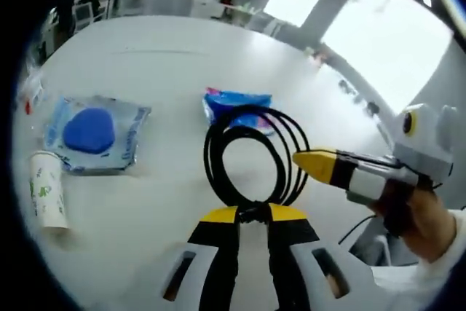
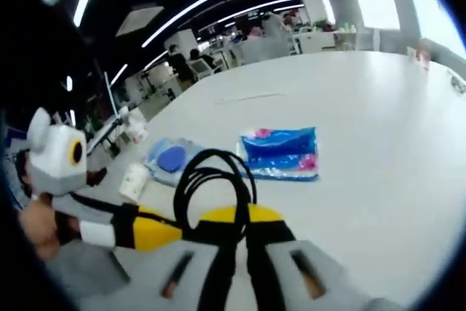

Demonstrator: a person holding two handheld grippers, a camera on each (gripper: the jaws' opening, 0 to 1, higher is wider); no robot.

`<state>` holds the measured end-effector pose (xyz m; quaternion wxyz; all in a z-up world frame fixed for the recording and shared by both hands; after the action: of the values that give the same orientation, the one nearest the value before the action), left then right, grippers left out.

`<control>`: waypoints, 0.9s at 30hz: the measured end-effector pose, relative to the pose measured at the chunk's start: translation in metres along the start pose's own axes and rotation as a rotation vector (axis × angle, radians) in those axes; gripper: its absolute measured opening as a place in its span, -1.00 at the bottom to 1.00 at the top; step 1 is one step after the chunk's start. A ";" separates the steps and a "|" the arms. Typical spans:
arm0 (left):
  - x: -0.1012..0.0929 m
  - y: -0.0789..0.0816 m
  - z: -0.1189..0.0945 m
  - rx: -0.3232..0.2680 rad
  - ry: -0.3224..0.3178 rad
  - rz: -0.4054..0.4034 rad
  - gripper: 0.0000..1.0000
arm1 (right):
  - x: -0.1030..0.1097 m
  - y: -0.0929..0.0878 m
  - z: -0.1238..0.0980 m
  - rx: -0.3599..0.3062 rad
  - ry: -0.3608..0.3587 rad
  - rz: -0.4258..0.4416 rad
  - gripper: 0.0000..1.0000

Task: Arrange the tabletop items into an orderly group along one side of the table until the central work area is clear of visible clutter.

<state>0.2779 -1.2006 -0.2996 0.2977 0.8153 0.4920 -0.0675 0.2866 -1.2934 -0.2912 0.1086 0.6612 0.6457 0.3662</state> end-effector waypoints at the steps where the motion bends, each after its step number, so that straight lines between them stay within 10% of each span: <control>1: -0.002 0.001 0.003 0.002 0.000 0.002 -0.82 | -0.003 -0.001 -0.001 0.000 -0.001 0.001 -1.00; 27: -0.009 0.000 0.030 0.040 0.050 -0.029 -0.81 | -0.038 -0.025 0.013 0.117 0.024 0.031 -0.97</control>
<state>0.2791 -1.2237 -0.3201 0.2679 0.8153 0.5096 -0.0615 0.2790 -1.3206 -0.3289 0.0563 0.6719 0.6568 0.3377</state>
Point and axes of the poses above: the point that each gripper's makers call its tool centre point, and the gripper's own axes: z roughly forward along the fingers, x roughly to its left, y roughly out of its top, the point moved 2 cm from there along -z, roughly backward along the fingers, and after that the axes turned 13 degrees about x, right-handed, at the moved point
